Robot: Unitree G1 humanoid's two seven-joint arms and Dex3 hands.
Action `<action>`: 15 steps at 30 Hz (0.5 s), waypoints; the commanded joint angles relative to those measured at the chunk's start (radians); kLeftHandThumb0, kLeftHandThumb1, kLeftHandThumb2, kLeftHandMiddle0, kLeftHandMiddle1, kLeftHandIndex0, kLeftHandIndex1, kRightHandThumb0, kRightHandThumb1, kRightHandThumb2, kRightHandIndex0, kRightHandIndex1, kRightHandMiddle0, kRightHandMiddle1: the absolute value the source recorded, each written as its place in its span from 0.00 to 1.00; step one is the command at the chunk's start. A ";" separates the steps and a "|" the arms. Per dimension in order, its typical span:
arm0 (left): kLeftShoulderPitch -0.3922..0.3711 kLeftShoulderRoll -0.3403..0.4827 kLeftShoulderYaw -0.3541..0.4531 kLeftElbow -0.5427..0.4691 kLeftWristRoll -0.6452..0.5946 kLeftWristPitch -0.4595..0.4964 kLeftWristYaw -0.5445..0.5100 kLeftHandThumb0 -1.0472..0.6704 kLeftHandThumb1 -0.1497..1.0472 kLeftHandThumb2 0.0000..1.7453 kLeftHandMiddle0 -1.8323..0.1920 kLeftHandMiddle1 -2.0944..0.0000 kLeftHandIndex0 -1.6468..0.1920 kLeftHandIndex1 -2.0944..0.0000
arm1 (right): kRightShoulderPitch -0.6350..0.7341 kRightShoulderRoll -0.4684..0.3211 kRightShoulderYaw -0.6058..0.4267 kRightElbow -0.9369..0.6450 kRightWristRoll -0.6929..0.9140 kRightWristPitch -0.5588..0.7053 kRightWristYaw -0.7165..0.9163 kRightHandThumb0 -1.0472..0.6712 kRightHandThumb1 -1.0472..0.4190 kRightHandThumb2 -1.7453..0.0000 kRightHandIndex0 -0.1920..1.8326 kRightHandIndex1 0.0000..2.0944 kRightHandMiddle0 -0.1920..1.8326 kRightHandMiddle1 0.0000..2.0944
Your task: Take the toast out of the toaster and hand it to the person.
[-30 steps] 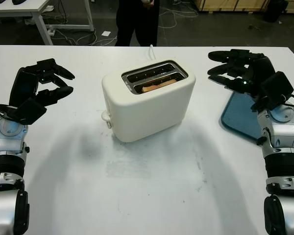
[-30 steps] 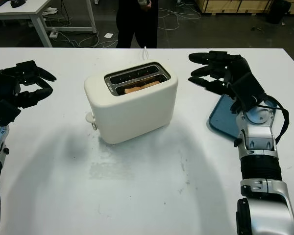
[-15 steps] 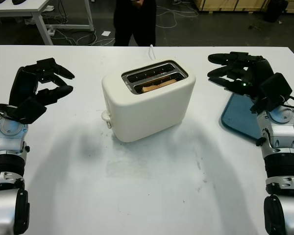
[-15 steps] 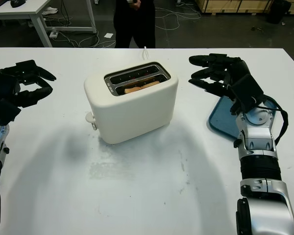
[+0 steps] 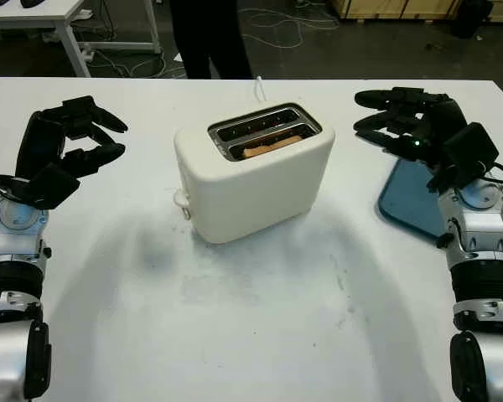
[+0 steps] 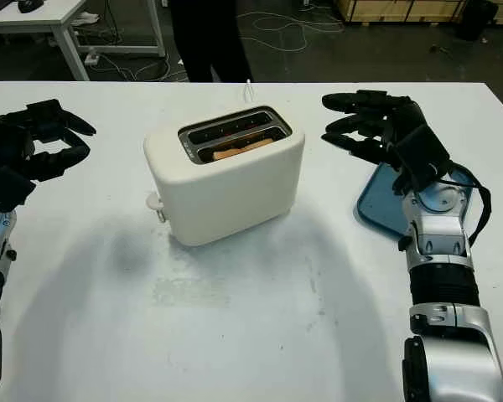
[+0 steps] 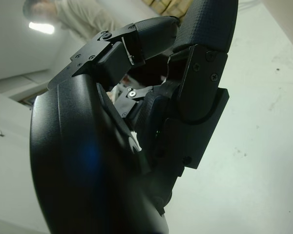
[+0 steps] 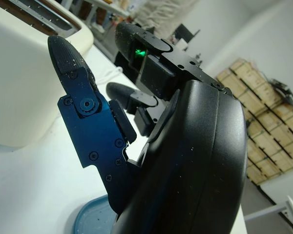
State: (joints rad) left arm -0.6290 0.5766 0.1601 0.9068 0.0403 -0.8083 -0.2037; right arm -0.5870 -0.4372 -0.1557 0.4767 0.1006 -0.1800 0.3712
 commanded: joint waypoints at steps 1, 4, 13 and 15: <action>-0.015 -0.010 -0.004 0.005 0.001 -0.020 0.007 0.00 0.89 0.14 0.49 0.44 0.48 0.52 | -0.016 -0.001 0.000 -0.004 0.000 -0.004 -0.001 0.26 0.26 1.00 0.43 0.41 0.59 0.02; -0.013 -0.010 -0.004 0.001 0.002 -0.013 0.009 0.00 0.89 0.14 0.49 0.44 0.48 0.52 | -0.017 0.001 -0.003 0.001 0.007 -0.012 0.004 0.26 0.26 1.00 0.43 0.41 0.59 0.01; -0.011 -0.009 0.000 0.008 0.000 -0.020 0.008 0.00 0.89 0.14 0.49 0.44 0.48 0.51 | -0.011 -0.005 0.003 -0.004 -0.012 -0.017 -0.004 0.25 0.25 1.00 0.42 0.40 0.59 0.01; -0.011 -0.009 0.000 0.010 -0.001 -0.022 0.008 0.00 0.89 0.14 0.50 0.44 0.48 0.51 | -0.012 -0.002 0.000 -0.002 -0.005 -0.015 -0.001 0.27 0.25 1.00 0.42 0.41 0.59 0.01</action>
State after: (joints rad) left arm -0.6294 0.5702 0.1601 0.9086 0.0407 -0.8085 -0.2018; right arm -0.5870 -0.4374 -0.1510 0.4770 0.0926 -0.1801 0.3710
